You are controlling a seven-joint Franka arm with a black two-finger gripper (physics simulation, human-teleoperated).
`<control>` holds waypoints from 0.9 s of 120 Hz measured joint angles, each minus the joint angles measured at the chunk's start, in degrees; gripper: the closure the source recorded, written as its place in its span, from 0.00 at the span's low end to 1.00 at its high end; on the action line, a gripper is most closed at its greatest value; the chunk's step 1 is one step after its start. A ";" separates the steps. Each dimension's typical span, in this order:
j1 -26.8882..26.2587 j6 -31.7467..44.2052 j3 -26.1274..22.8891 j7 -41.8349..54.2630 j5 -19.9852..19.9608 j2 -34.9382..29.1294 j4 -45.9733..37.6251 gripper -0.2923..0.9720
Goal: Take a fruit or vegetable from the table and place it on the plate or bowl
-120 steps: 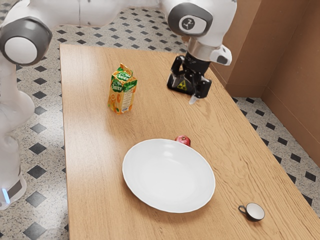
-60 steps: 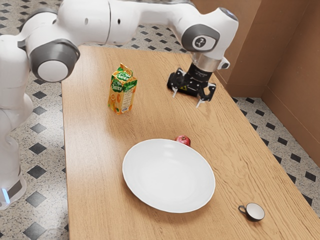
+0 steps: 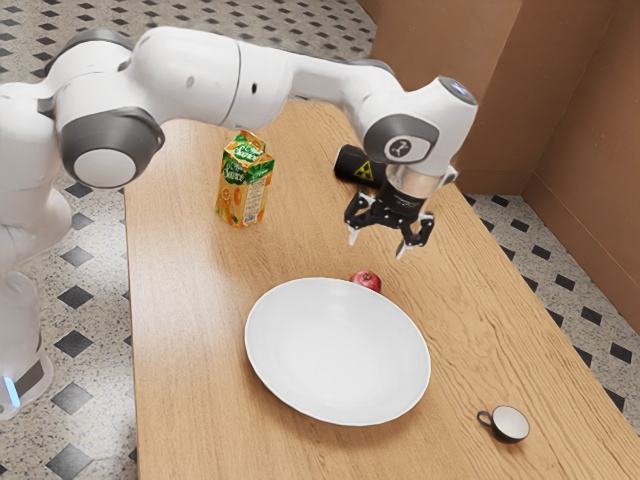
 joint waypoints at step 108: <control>-0.35 7.16 -1.88 -1.91 -2.81 0.14 -7.32 0.25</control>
